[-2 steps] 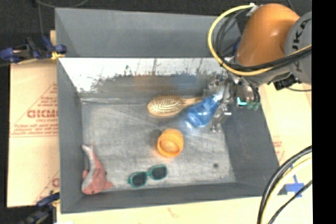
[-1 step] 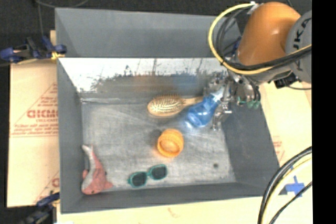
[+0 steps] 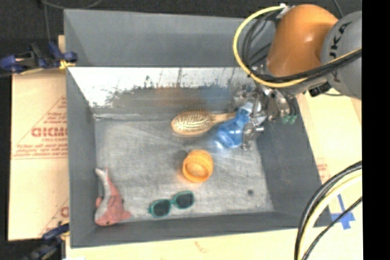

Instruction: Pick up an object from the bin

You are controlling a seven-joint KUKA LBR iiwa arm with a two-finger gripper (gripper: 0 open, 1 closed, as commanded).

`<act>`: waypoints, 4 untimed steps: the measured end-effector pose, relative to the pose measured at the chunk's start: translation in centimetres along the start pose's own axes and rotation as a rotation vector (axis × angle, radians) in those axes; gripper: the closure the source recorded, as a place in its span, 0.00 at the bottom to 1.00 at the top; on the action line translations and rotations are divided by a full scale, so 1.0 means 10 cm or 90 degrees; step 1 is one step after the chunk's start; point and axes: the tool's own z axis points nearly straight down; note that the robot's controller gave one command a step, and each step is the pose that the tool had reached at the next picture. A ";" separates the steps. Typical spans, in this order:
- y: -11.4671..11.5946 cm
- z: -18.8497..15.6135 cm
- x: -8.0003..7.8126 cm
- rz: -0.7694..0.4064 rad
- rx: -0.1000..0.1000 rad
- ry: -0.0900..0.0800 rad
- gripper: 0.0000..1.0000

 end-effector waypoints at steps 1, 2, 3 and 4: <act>-0.19 0.96 -0.22 -0.151 -0.004 0.002 1.00; -0.19 0.96 -0.22 -0.151 -0.004 0.002 1.00; -0.07 0.88 -0.14 -0.210 0.004 -0.011 1.00; 0.06 -0.19 -0.19 -0.182 -0.005 0.003 1.00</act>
Offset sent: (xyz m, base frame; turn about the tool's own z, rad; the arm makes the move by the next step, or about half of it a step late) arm 0.0000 0.0000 0.0000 0.0000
